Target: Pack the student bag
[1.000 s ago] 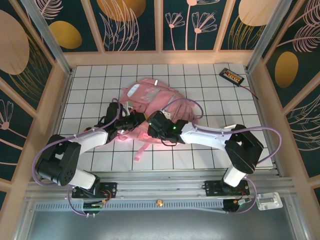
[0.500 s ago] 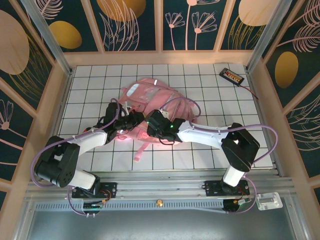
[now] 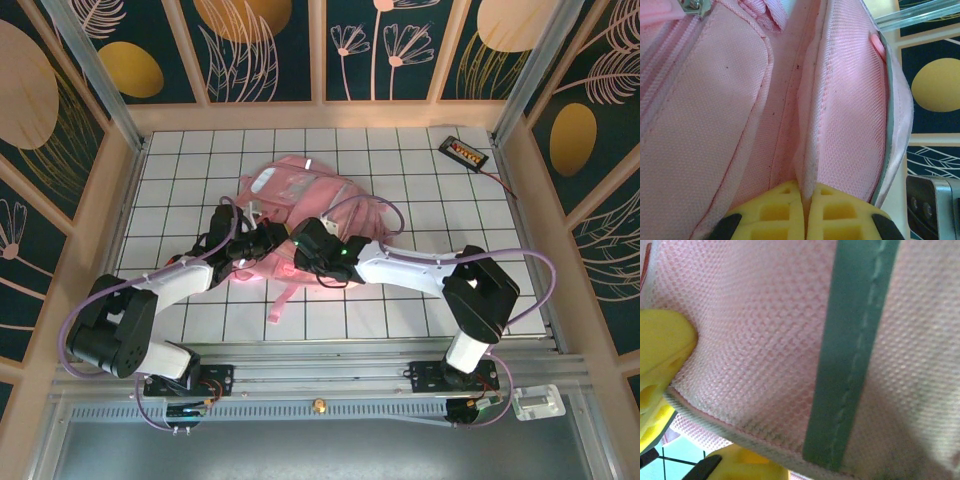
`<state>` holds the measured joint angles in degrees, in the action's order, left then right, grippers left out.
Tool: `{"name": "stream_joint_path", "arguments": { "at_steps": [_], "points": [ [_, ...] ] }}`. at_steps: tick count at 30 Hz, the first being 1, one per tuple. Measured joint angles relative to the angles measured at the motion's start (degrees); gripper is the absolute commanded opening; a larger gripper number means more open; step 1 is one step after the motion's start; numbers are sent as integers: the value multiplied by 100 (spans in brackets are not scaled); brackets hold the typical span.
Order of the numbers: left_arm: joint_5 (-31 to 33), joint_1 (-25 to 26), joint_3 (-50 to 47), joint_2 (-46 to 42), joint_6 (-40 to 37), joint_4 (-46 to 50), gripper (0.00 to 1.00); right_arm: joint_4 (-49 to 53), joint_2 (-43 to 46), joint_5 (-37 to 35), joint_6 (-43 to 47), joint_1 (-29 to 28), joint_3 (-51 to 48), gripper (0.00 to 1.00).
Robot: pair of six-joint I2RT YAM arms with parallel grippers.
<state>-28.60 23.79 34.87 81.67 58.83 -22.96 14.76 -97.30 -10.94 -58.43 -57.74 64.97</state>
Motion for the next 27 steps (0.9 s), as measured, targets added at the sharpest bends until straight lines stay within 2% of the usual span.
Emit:
{"name": "stream_joint_path", "arguments": {
  "at_steps": [5, 9, 13, 19, 27],
  "points": [
    [37, -11, -7, -20, -4, 7, 0, -74, 0, 9, -37, 20, -13, 4],
    [42, -11, -7, -37, -52, 72, 0, -140, 24, 15, -44, 22, -81, 3],
    [79, 2, 114, -120, -358, 450, 0, -160, 177, 76, -9, 22, -175, 0],
    [251, 74, 525, -212, -990, 1259, 0, -149, 505, 264, 251, 127, -348, 0],
    [365, 146, 728, -212, -1473, 1655, 0, 2, 1029, 769, 691, 568, -654, 0]
  ]
}}
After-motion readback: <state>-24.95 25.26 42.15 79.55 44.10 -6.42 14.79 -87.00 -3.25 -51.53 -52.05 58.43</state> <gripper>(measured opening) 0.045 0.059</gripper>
